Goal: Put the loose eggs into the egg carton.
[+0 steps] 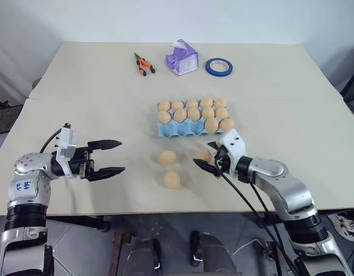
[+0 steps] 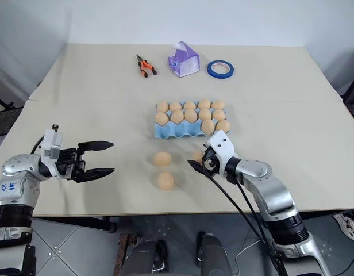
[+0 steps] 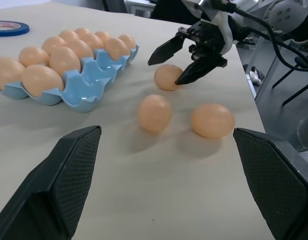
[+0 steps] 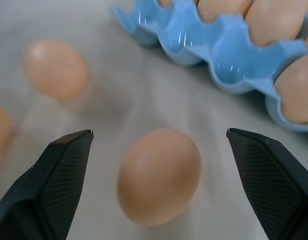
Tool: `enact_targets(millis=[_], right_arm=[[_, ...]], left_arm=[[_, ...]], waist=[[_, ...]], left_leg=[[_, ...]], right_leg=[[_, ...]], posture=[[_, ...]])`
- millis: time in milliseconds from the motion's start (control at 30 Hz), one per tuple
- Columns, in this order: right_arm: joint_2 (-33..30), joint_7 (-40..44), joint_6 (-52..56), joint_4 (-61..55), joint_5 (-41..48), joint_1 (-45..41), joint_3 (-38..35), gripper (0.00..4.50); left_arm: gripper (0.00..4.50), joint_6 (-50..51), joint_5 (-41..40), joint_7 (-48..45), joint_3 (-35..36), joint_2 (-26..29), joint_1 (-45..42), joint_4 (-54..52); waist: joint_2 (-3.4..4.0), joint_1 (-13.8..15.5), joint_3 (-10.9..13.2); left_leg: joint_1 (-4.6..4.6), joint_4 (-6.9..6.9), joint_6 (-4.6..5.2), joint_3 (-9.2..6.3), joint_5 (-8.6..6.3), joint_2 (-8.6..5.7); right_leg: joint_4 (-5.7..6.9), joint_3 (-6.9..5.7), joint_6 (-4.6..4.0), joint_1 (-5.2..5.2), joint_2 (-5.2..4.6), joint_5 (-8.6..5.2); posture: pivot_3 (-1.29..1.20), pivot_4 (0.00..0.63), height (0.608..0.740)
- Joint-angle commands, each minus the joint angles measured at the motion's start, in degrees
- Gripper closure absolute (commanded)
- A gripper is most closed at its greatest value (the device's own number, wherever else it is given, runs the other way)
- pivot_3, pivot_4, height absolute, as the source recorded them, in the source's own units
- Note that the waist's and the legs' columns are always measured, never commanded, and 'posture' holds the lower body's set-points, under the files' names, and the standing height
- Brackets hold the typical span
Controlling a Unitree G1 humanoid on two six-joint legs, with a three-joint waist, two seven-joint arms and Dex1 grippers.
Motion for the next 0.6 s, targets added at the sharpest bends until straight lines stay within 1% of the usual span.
enact_targets(millis=[33, 100, 167, 200, 233, 333, 467, 600], right_arm=[[0.6, 0.0, -1.1, -1.5, -0.5, -0.4, 0.1, 1.26], [0.4, 0.7, -1.8, -1.9, -0.8, -0.3, 0.4, 2.02], [0.3, 1.0, -2.0, -2.3, -1.0, -0.2, 0.5, 2.68], [0.2, 1.2, -1.9, -2.6, -1.0, -0.2, 0.5, 2.91], [0.1, 1.4, -1.9, -2.8, -1.0, -0.2, 0.5, 3.04], [0.0, 1.8, -1.2, -4.2, -0.1, -1.5, -0.6, 3.21], [1.7, -0.1, 0.3, -4.1, 1.2, -6.6, -3.1, 3.28], [5.8, -4.5, 1.9, 2.5, 1.0, -14.9, -5.9, 3.28]], left_arm=[[0.0, 0.3, -1.6, 1.0, 2.0, 0.8, 1.5, -3.3], [0.0, 0.5, -1.7, 1.3, 2.2, 0.8, 2.1, -4.0], [0.0, 0.6, -1.8, 1.7, 2.4, 0.7, 2.5, -4.5], [0.0, 0.7, -1.9, 1.9, 2.4, 0.6, 2.6, -4.8], [0.0, 0.7, -1.9, 2.0, 2.4, 0.6, 2.7, -4.9], [0.0, 0.8, -1.9, 2.4, 2.2, 0.3, 2.7, -5.2], [0.0, 0.9, -2.0, 2.8, 2.0, 0.1, 2.4, -5.1], [0.0, 0.9, -2.0, 3.0, 1.8, -0.3, 2.1, -5.2]], waist=[[0.0, 0.0, 0.0], [0.0, -0.1, 0.0], [0.0, -0.1, 0.0], [0.0, -0.1, 0.0], [0.0, -0.1, 0.0], [0.0, -0.1, 0.0], [0.0, -0.2, 0.0], [0.0, -0.2, 0.0]], left_leg=[[0.0, 0.0, 0.0, 0.0, 0.0, 0.0], [0.01, 0.0, 0.08, 0.0, 0.05, 0.01], [0.01, 0.0, 0.07, 0.01, 0.05, 0.01], [0.02, 0.0, 0.02, 0.01, 0.02, 0.02], [0.03, 0.0, -0.09, 0.01, -0.04, 0.01], [0.04, 0.0, -0.11, 0.01, -0.04, 0.01], [0.04, 0.03, -0.11, 0.02, -0.04, 0.02], [0.08, 0.02, -0.2, 0.02, -0.01, 0.04]], right_leg=[[0.01, 0.0, 0.0, 0.0, 0.0, 0.0], [0.02, -0.01, 0.0, 0.0, 0.0, 0.0], [0.02, 0.0, 0.0, 0.0, 0.01, 0.0], [0.03, 0.0, 0.0, 0.0, 0.01, 0.0], [0.05, 0.0, 0.0, 0.0, 0.01, 0.0], [0.07, 0.0, 0.0, 0.0, 0.0, 0.0], [0.09, 0.02, 0.0, 0.0, 0.0, 0.0], [0.15, 0.02, -0.04, -0.02, 0.01, 0.0]], posture=[[0.0, 0.15, 0.74], [0.0, 0.15, 0.74], [0.0, 0.15, 0.74], [0.0, 0.15, 0.74], [0.0, 0.15, 0.74], [0.0, 0.15, 0.74], [0.0, 0.15, 0.74], [0.0, 0.15, 0.74]])
